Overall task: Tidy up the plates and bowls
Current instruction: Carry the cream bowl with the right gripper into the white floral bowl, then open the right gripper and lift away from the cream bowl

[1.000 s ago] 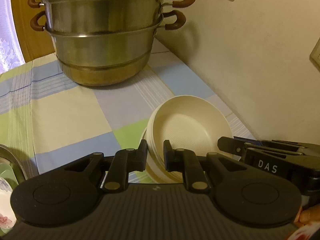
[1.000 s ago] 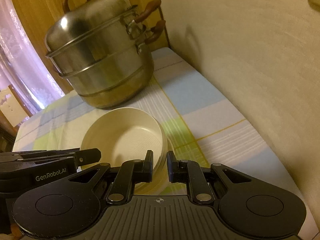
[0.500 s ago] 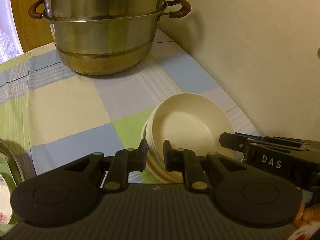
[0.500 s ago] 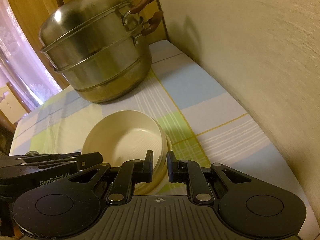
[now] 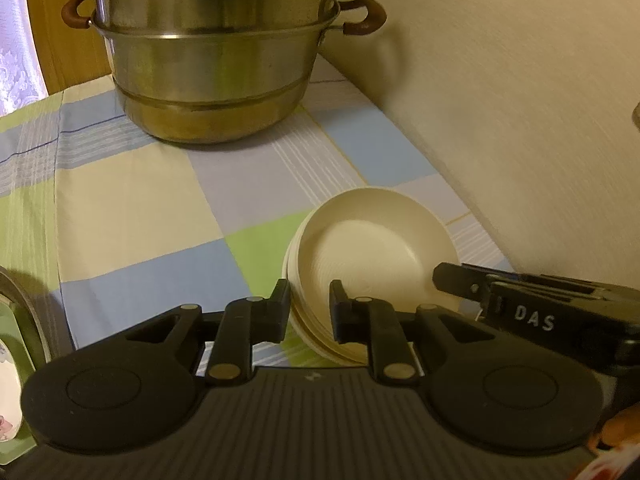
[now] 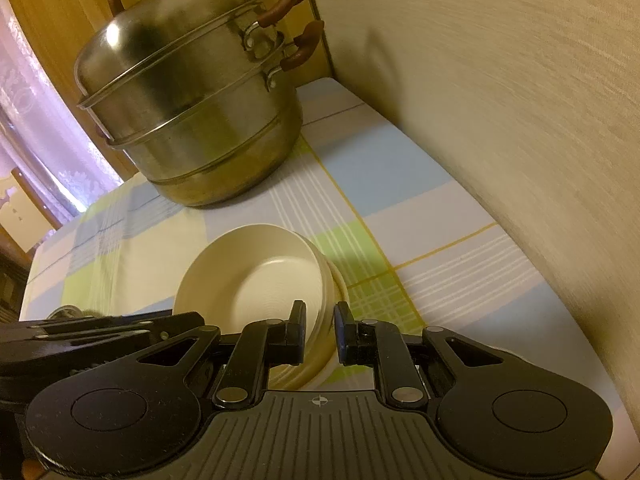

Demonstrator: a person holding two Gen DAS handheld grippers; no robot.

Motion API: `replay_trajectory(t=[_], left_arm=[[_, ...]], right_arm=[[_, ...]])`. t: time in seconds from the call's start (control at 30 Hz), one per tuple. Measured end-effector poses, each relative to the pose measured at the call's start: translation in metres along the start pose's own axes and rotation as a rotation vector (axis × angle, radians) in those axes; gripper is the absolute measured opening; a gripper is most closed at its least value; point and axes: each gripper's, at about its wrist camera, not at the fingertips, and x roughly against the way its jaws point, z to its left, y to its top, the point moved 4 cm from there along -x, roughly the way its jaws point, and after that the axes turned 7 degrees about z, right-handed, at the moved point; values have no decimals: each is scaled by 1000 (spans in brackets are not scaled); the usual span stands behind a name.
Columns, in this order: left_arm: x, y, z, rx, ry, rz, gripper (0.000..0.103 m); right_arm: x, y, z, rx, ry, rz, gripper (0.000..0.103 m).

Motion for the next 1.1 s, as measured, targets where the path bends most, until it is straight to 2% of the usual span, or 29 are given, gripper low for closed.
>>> replay_trajectory(t=[0.13,0.33,0.67,0.83,1.1], left_arm=[[13,0,-1,-5,-1,-22,18],[33,-10,0,-3,6,-33,19],[69,-45,6,28,16,-34,19],[83,-65,5,23,36,-27,19],[99,-98,0,35,49,-3,19]], right_arm=[[6,-1,2,3,5,-21,42],[24,-7,6,12,40,-36,46],[59,-32,7,7,75,-32,59],[78,-51,8,31,78,-22,66],[98,-87,9,62,93,25,69]])
